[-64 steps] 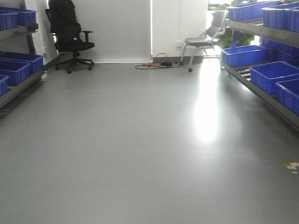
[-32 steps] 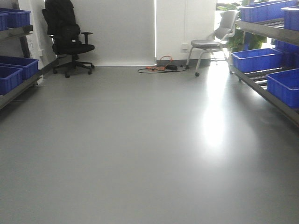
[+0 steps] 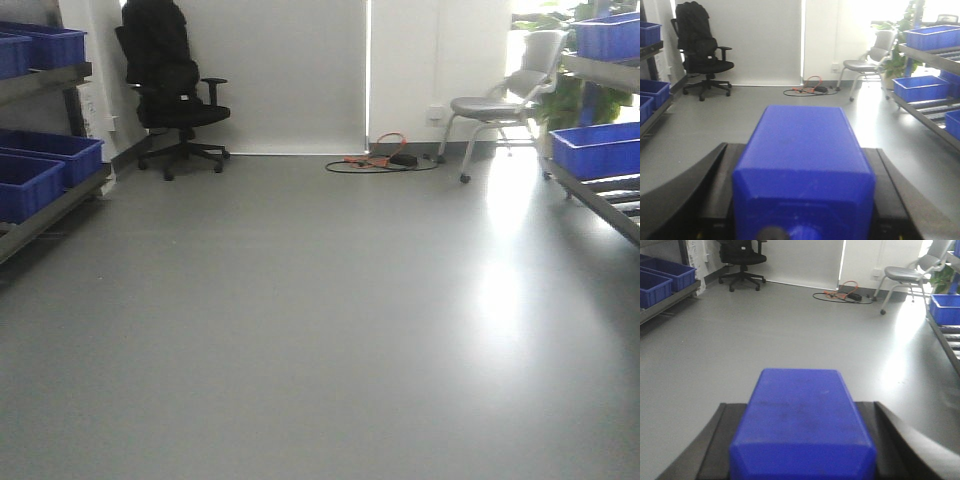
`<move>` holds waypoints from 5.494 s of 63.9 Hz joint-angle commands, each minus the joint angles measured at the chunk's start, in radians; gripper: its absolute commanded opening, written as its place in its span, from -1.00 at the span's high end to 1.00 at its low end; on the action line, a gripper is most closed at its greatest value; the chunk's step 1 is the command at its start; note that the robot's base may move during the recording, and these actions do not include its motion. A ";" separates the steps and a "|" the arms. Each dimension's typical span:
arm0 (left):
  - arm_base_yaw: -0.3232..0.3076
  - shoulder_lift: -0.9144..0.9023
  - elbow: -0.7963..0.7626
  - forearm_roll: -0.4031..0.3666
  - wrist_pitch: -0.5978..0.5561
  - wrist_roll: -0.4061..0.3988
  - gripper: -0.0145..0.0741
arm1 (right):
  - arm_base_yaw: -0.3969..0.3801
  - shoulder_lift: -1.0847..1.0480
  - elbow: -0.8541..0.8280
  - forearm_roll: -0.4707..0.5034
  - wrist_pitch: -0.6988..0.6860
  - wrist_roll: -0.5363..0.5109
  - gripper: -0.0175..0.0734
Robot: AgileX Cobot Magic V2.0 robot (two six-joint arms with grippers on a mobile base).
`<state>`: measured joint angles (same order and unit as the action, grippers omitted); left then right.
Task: Pick and sort blue part to right shelf
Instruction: 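Drive the base down the aisle to the rack of blue bins, then lower both held parts into the open blue bins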
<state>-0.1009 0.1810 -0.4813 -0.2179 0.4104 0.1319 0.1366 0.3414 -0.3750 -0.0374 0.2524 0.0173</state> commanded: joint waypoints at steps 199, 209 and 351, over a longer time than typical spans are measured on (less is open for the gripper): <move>-0.001 0.014 -0.029 -0.015 -0.084 0.001 -0.24 | -0.004 0.007 -0.032 -0.008 -0.093 -0.005 -0.29; -0.001 0.014 -0.029 -0.015 -0.084 0.001 -0.24 | -0.004 0.007 -0.032 -0.008 -0.093 -0.005 -0.29; -0.089 0.819 -0.229 -0.127 -0.358 0.135 -0.25 | -0.001 0.665 -0.219 -0.008 -0.465 -0.005 -0.29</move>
<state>-0.1686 0.9763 -0.6683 -0.3296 0.1678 0.2665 0.1366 0.9861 -0.5530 -0.0374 -0.0685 0.0173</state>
